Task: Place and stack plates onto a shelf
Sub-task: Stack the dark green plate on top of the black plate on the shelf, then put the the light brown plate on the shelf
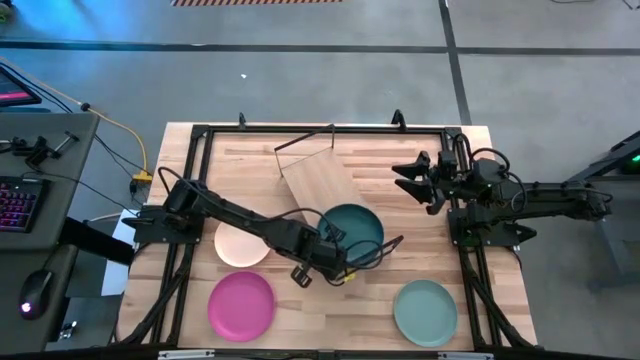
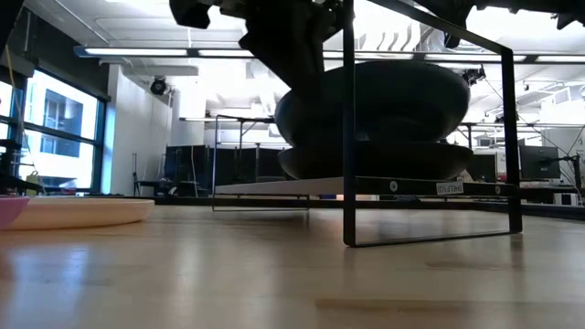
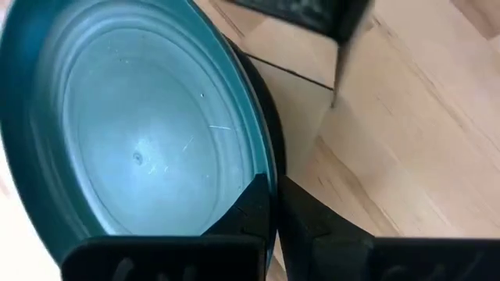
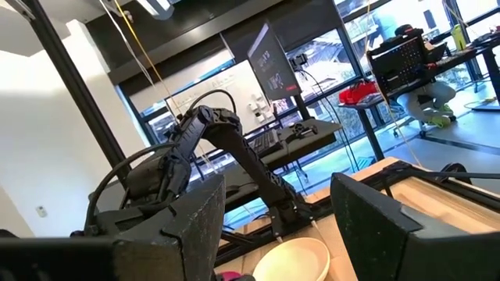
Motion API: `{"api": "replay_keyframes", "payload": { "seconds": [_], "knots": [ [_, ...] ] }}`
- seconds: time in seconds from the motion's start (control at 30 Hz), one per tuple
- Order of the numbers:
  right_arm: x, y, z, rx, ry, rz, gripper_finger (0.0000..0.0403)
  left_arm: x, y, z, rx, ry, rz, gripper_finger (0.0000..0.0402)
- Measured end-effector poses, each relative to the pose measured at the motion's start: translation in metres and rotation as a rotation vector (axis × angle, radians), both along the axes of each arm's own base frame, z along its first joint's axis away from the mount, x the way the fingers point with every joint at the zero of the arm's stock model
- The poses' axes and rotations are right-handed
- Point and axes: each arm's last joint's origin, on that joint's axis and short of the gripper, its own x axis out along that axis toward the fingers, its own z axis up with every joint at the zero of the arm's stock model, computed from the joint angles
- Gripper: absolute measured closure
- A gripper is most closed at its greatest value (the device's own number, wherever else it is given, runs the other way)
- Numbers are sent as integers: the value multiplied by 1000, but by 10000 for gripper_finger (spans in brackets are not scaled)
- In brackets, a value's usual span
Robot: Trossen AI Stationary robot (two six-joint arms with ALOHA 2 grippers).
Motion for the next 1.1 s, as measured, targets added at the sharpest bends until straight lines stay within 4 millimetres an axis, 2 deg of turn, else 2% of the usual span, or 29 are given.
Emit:
{"api": "replay_keyframes", "payload": {
  "seconds": [0.33,0.67,0.77,0.9,1.0,1.1],
  "knots": [
    [0,0,0,2,2,-7,187,6,9,1,-98,-8,-10,354],
    [0,0,0,2,3,-7,187,7,23,4,-137,16,125,252],
    [0,0,0,2,3,-6,187,5,33,14,-131,68,173,226],
    [0,0,0,-7,4,-8,187,-8,62,38,-225,129,354,206],
    [0,0,-1,-24,9,-12,187,-23,87,64,-396,65,525,204],
    [0,0,-1,-24,15,-11,187,-39,106,86,-535,-135,612,206]
  ]
}}
